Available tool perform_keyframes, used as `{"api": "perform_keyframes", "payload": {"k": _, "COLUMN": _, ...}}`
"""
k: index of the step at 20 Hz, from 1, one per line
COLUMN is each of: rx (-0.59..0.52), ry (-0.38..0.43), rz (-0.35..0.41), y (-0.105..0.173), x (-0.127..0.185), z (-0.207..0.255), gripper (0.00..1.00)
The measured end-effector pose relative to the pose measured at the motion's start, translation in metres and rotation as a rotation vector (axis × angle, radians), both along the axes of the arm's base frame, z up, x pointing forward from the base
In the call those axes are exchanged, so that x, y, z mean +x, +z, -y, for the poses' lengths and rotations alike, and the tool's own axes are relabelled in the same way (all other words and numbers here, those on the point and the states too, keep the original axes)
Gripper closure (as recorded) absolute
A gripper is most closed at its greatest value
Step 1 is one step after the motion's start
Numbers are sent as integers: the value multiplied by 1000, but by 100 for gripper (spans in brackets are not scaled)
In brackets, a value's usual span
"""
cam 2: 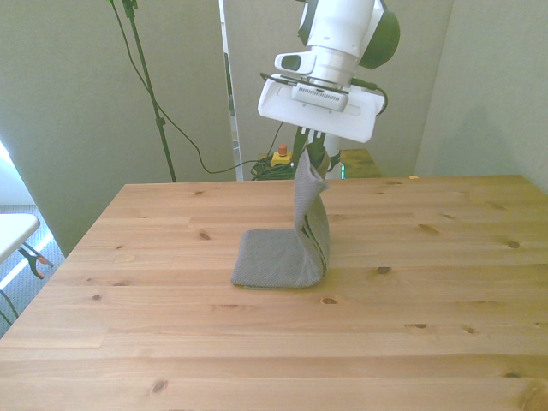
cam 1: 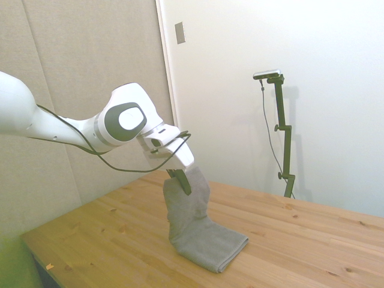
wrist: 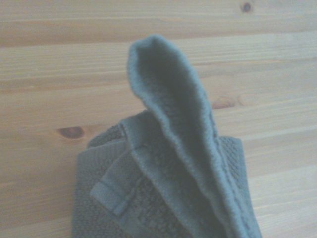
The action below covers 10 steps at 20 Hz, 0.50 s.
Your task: Fold the towel
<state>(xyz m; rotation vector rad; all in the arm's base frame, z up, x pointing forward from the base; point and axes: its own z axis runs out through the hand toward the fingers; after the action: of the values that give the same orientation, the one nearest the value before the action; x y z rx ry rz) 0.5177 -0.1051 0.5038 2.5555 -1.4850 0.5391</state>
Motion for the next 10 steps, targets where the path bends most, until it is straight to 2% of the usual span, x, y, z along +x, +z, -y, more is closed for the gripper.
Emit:
{"api": "perform_keyframes", "payload": {"k": 3, "rx": 11, "ry": -65, "rz": -28, "y": -31, "x": -1, "z": 41, "gripper": 100}}
{"api": "perform_keyframes", "payload": {"k": 4, "rx": 12, "ry": -81, "rz": -44, "y": -45, "x": 0, "z": 52, "gripper": 0}}
{"api": "perform_keyframes", "payload": {"k": 7, "rx": 12, "ry": -124, "rz": -72, "y": -85, "x": 9, "z": 80, "gripper": 0}}
{"api": "perform_keyframes", "payload": {"k": 10, "rx": 10, "ry": -130, "rz": -84, "y": -100, "x": 20, "z": 89, "gripper": 0}}
